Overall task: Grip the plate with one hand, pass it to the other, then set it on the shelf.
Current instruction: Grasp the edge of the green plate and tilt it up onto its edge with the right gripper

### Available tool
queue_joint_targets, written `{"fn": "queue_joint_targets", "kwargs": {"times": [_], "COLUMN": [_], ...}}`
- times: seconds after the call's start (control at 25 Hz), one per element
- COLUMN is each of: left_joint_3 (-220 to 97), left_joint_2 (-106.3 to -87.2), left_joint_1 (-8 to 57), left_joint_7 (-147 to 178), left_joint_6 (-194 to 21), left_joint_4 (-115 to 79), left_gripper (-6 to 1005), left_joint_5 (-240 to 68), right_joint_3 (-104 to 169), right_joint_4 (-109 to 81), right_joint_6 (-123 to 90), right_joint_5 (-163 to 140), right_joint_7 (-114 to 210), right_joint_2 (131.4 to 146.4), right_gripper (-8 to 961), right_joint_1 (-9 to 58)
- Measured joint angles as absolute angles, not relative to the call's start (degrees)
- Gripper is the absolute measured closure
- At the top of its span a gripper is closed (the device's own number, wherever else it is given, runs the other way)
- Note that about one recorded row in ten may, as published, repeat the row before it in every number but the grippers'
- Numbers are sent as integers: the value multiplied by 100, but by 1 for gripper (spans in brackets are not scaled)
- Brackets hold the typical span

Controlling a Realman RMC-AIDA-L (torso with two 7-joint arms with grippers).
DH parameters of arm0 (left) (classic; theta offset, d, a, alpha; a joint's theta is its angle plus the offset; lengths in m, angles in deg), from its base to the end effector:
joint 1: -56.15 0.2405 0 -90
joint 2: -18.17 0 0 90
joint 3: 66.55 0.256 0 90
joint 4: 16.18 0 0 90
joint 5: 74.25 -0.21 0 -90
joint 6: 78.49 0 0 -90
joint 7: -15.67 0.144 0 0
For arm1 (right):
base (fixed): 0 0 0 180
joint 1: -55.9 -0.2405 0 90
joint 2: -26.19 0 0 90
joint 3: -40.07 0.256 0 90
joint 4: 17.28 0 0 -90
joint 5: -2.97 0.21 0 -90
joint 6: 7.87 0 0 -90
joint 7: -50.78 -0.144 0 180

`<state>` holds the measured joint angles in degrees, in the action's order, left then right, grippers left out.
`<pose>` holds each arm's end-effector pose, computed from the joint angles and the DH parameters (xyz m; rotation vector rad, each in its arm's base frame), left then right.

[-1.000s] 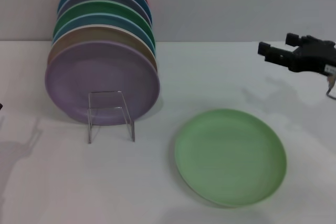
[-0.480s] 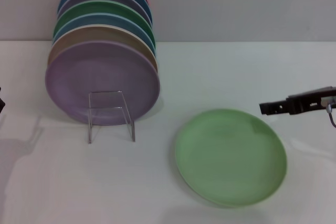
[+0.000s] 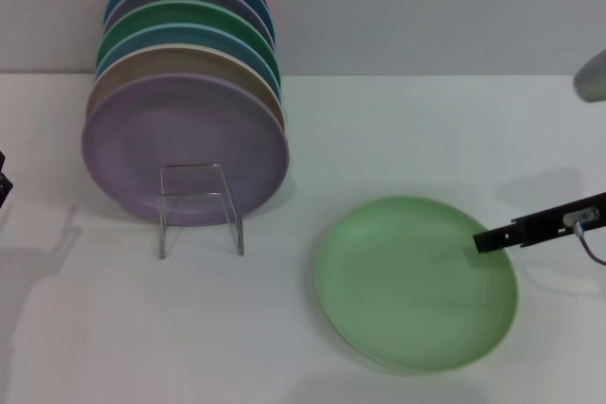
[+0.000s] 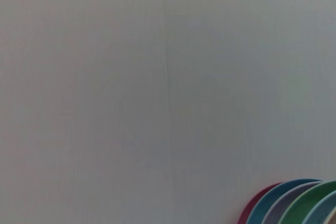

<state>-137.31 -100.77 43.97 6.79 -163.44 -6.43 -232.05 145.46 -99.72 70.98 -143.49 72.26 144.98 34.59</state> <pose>-0.3481 0.2562 0.0175 -1.4998 -0.3609 -0.7777 0.2376 0.3429 0.0312 -2.2226 1.3110 -0.1779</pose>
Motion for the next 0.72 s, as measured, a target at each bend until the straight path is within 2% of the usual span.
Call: {"fn": "queue_joint_targets", "kwargs": {"times": [0.72], "left_joint_3": [-13772], "left_joint_2": [-10056], "left_joint_1": [4243], "left_joint_7": [685], "left_joint_6": [-16189], "left_joint_4": [-642], "left_gripper": [141], "left_joint_5": [-23195], "right_joint_3": [14176], "right_joint_4": [-9072], "right_joint_6": [6446], "right_joint_5": [-14798], "right_joint_7": [7053], "right_joint_2": [14518], "right_gripper": [121], "right_joint_1": [3036]}}
